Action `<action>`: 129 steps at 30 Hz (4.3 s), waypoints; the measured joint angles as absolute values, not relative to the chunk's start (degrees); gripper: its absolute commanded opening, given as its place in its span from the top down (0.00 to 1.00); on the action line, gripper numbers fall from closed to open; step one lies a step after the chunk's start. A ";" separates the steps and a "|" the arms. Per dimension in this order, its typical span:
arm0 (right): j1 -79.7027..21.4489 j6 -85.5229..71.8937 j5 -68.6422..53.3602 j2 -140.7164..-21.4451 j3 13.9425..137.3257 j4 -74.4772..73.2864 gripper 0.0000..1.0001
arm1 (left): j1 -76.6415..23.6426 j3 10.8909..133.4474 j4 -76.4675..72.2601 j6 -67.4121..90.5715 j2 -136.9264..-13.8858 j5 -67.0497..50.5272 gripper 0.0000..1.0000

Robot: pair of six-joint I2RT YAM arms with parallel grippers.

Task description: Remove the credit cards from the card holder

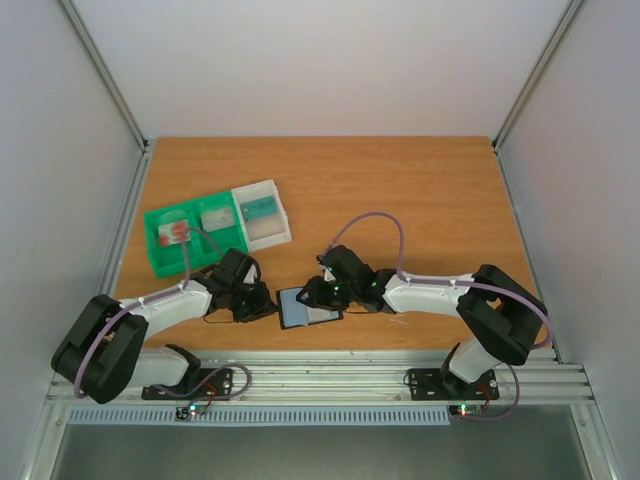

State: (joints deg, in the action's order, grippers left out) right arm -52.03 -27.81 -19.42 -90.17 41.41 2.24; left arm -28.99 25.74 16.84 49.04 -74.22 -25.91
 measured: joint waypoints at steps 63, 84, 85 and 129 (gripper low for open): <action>-48.27 -23.75 -17.65 -90.02 36.45 0.80 0.95 | -32.29 26.04 -11.03 60.60 -86.32 -30.59 0.76; -48.42 -20.88 -15.09 -84.88 40.32 -10.74 0.90 | -32.29 25.36 -14.37 61.93 -87.44 -31.44 0.73; -48.42 -20.80 -15.29 -85.43 40.62 -10.74 0.90 | -32.29 25.36 -14.44 61.95 -87.42 -31.44 0.73; -48.49 -21.61 -13.98 -91.26 40.64 -7.92 0.99 | -32.12 20.03 -15.09 63.16 -80.25 -30.96 0.99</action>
